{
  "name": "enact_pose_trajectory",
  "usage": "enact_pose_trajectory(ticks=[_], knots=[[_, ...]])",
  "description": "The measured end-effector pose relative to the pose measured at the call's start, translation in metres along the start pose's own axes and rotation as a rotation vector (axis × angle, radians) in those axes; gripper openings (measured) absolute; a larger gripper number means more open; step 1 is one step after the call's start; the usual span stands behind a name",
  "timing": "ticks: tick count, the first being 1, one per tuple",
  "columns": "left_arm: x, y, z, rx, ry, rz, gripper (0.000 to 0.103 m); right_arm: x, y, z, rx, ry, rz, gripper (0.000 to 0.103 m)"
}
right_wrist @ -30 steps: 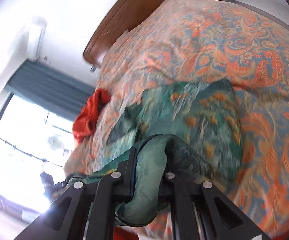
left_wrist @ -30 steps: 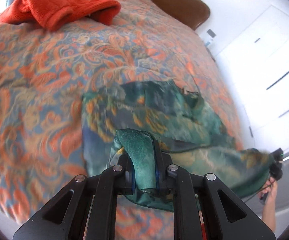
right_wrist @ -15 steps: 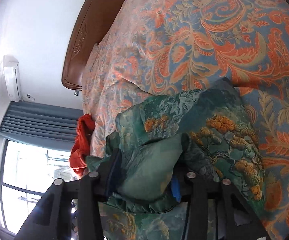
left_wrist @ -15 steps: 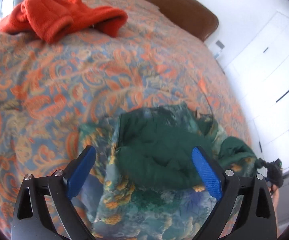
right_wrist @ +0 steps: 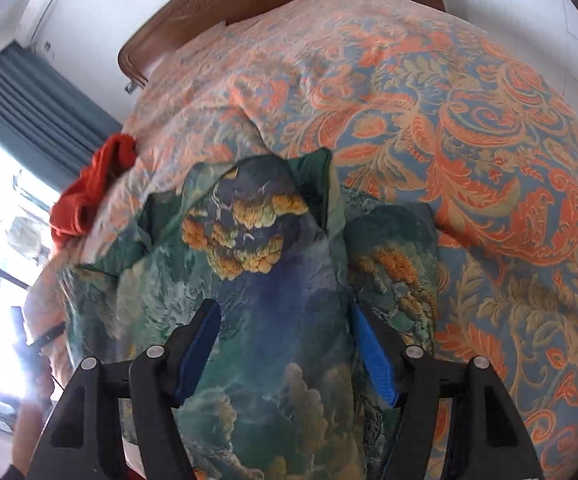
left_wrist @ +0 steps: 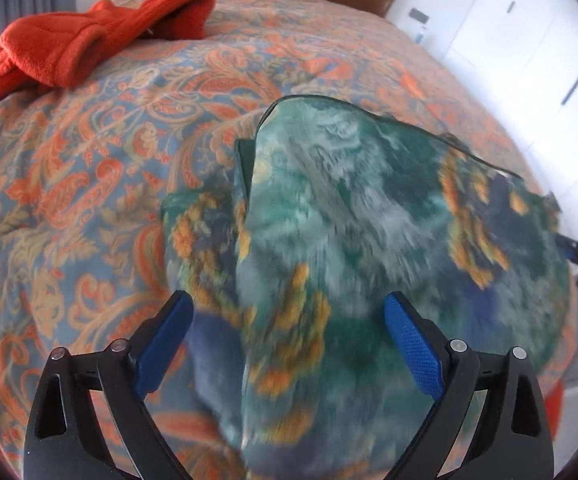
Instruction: Fold large clothes
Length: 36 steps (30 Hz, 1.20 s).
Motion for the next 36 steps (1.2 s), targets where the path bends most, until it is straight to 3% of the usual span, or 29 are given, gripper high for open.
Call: enact_pose_trajectory(ticks=[1, 3, 4, 5, 6, 11, 14, 17, 20, 22, 26, 29, 30, 34, 36], knots=[[0.004, 0.006, 0.002, -0.012, 0.008, 0.015, 0.089, 0.008, 0.003, -0.004, -0.013, -0.052, 0.018, 0.069], [0.010, 0.015, 0.007, -0.031, 0.005, 0.012, 0.051, 0.014, 0.009, -0.004, 0.020, -0.100, 0.067, 0.067], [0.011, 0.017, 0.007, -0.034, 0.037, -0.001, 0.014, 0.015, 0.011, -0.006, 0.038, -0.097, 0.078, 0.051], [0.009, 0.019, 0.008, -0.025, 0.073, -0.005, 0.011, 0.016, 0.012, -0.010, 0.031, -0.105, 0.073, 0.037], [0.004, 0.022, 0.011, -0.006, 0.099, 0.013, 0.010, 0.015, 0.013, -0.014, 0.005, -0.131, 0.071, 0.016], [-0.040, 0.052, 0.028, 0.052, 0.176, 0.183, 0.009, -0.022, 0.029, -0.039, -0.163, -0.349, 0.230, 0.012], [-0.052, 0.077, 0.043, 0.105, 0.271, 0.296, 0.009, -0.045, 0.051, -0.051, -0.172, -0.401, 0.358, 0.012], [-0.041, 0.096, 0.049, 0.141, 0.363, 0.366, 0.009, -0.060, 0.072, -0.064, -0.150, -0.441, 0.479, 0.012], [0.001, 0.103, 0.035, 0.141, 0.440, 0.348, 0.010, -0.052, 0.086, -0.065, -0.134, -0.488, 0.533, 0.012], [0.035, 0.096, 0.018, 0.130, 0.464, 0.293, 0.011, -0.032, 0.090, -0.061, -0.144, -0.527, 0.518, 0.012], [0.085, 0.063, -0.009, 0.110, 0.473, 0.227, 0.013, 0.038, 0.080, -0.038, -0.156, -0.561, 0.400, 0.012], [0.095, 0.049, -0.016, 0.089, 0.440, 0.252, 0.016, 0.077, 0.062, -0.025, -0.141, -0.529, 0.344, 0.012], [0.094, 0.049, -0.019, 0.093, 0.449, 0.301, 0.017, 0.087, 0.057, -0.021, -0.134, -0.514, 0.335, 0.012], [0.097, 0.047, -0.035, 0.026, 0.364, 0.320, 0.021, 0.106, 0.045, -0.012, -0.094, -0.463, 0.339, 0.013], [0.103, 0.045, -0.033, 0.021, 0.361, 0.324, 0.021, 0.111, 0.043, -0.011, -0.083, -0.447, 0.347, 0.013]])
Point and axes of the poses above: each gripper's, at about its wrist camera, not at the fingertips, and x roughly the way its jaws point, z to its right, y to its top, the point moved 6 cm from there along x, roughly the way its jaws point, and after that the axes turned 11 degrees about -y, right-handed, at the moved point
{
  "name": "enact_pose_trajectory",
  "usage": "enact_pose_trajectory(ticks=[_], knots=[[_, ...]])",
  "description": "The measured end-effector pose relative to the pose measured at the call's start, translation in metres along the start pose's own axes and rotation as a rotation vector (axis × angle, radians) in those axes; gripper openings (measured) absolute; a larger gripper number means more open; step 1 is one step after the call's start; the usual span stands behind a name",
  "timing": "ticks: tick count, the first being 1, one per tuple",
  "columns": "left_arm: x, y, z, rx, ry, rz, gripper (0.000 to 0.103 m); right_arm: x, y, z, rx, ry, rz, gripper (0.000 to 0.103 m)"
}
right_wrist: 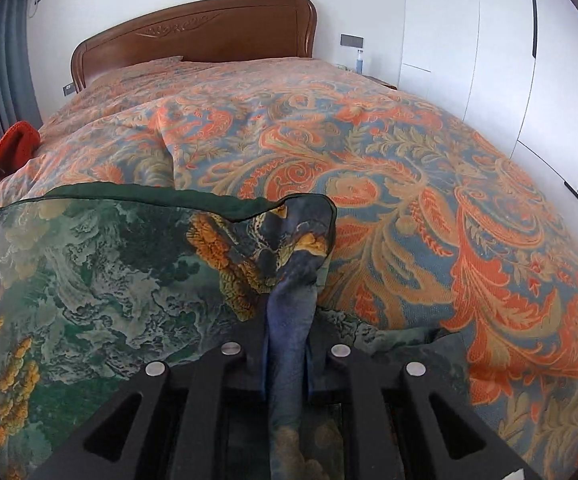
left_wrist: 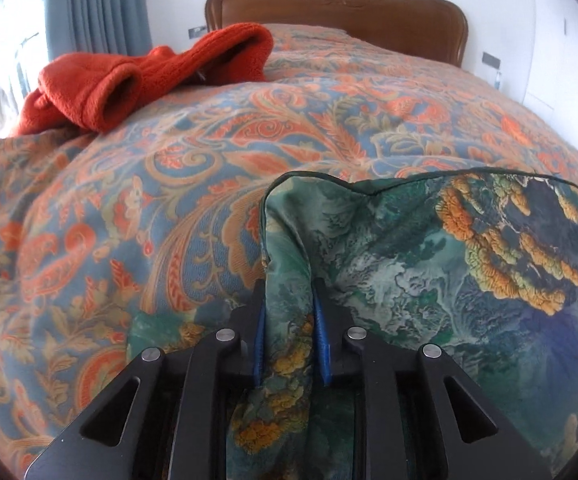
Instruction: Fold large clothes
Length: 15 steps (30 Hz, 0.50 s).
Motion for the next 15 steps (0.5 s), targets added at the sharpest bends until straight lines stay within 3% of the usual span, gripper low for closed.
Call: enact_pose_trajectory(ticks=[4, 15], knots=[[0.006, -0.004, 0.005, 0.022, 0.022, 0.010, 0.021, 0.007, -0.002, 0.001, 0.035, 0.036, -0.003, 0.014], [0.009, -0.004, -0.002, -0.022, -0.021, 0.004, 0.023, 0.012, -0.005, 0.002, 0.076, 0.082, 0.004, 0.015]])
Point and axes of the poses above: each gripper's, at about its wrist camera, not at the fingertips, and x roughly the way its jaws point, z to its right, y to its top, the point moved 6 cm from there along x, roughly the way its jaws point, and after that the axes turned 11 degrees about -y, right-handed, at the moved point
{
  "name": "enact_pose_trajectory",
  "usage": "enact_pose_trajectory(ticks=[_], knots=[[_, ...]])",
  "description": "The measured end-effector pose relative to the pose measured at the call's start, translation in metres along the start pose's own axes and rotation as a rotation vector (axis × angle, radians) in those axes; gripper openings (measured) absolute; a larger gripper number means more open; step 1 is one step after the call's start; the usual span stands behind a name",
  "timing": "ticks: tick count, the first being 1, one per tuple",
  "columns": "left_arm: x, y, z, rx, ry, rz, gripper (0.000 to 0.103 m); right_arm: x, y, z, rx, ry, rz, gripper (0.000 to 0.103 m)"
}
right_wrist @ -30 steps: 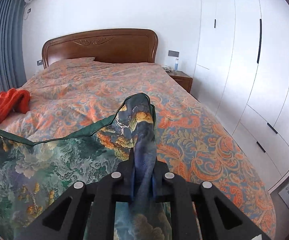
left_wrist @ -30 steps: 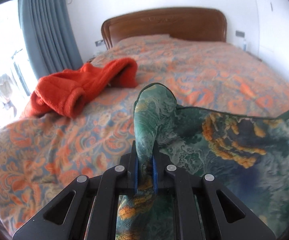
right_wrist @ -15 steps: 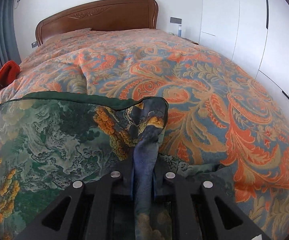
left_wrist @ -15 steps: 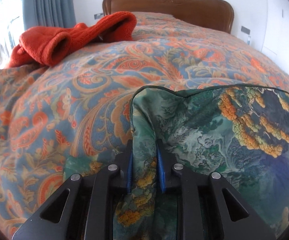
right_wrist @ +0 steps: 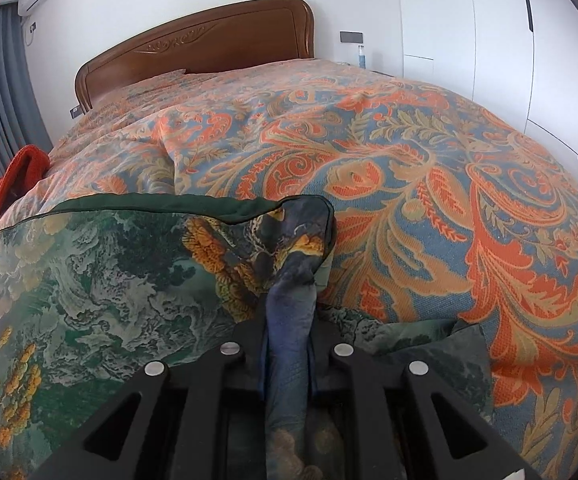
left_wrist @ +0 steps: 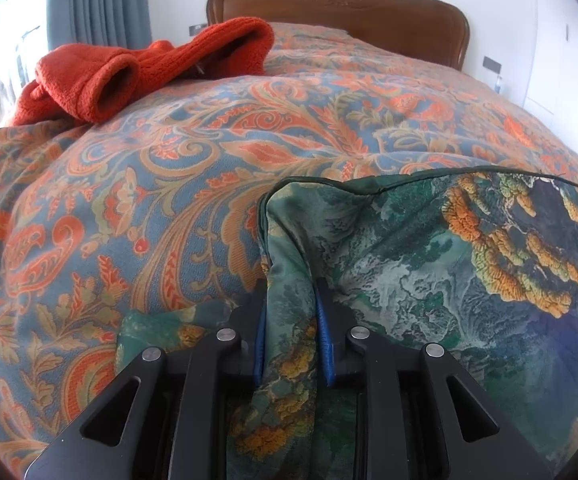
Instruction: Fold large clothes
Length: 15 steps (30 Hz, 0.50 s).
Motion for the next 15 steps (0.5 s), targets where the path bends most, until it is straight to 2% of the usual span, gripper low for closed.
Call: enact_pose_trajectory(ticks=[15], knots=[[0.0006, -0.0004, 0.0005, 0.001, -0.001, 0.002, 0.024, 0.0001, -0.0005, 0.0004, 0.005, 0.001, 0.003, 0.015]])
Point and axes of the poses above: each gripper's, at about its wrist camera, not at the fingertips, and x roughly the way its jaws point, z to its right, y to its top, the point moved 6 cm from there along x, roughly the way its jaws point, and after that the axes turned 11 degrees about -y, right-handed, at the moved point
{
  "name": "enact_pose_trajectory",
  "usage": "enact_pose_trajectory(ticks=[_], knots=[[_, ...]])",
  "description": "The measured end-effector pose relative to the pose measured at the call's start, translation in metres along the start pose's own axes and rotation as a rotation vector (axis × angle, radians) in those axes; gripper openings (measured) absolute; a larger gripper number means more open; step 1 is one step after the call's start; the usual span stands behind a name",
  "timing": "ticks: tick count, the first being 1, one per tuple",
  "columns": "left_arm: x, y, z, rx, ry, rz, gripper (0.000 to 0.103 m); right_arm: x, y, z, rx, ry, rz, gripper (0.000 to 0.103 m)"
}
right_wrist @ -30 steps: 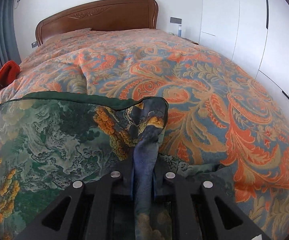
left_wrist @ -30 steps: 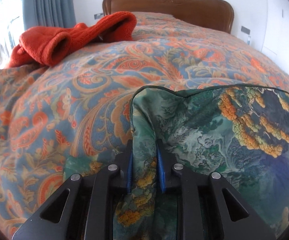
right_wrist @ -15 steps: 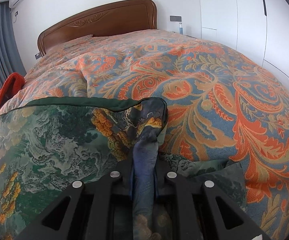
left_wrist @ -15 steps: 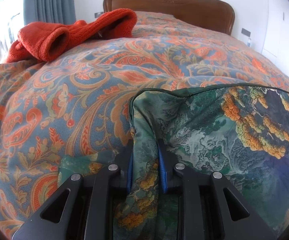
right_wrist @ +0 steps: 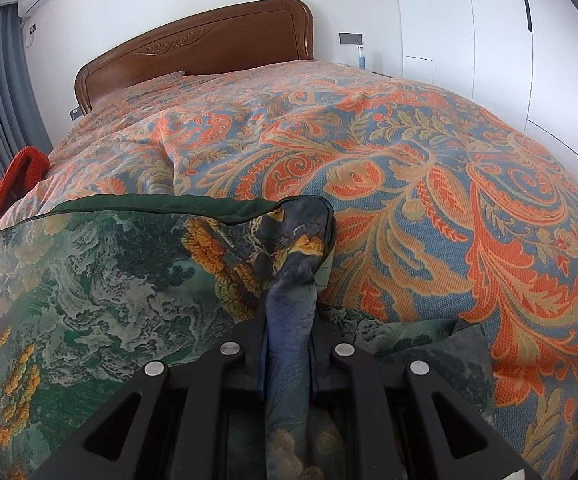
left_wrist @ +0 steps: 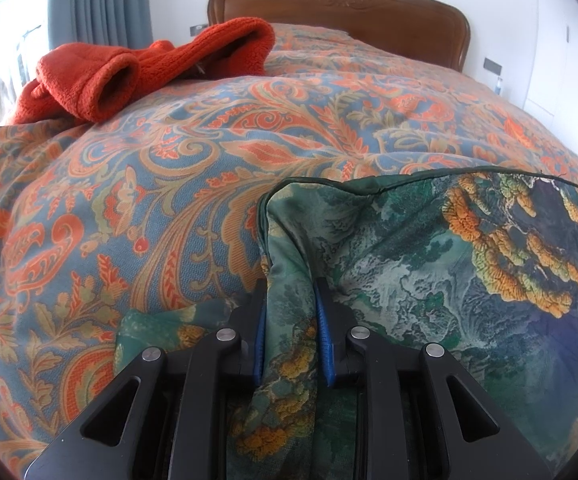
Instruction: Fold large clothes
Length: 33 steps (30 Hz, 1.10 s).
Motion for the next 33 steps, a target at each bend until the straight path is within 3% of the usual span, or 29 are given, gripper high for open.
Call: enact_pose_trajectory(ticks=[33], knots=[[-0.0012, -0.0007, 0.0007, 0.005, 0.000, 0.008, 0.024, 0.0007, 0.0016, -0.0010, -0.005, -0.009, 0.000, 0.016]])
Point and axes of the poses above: each gripper's, at about its wrist camera, not at the fingertips, and x roughly the way its jaws point, z to its right, y to its top, the point moved 6 cm from there along x, roughly the way its jaws point, and after that the axes turned 11 degrees about -y, right-handed, at the moved point
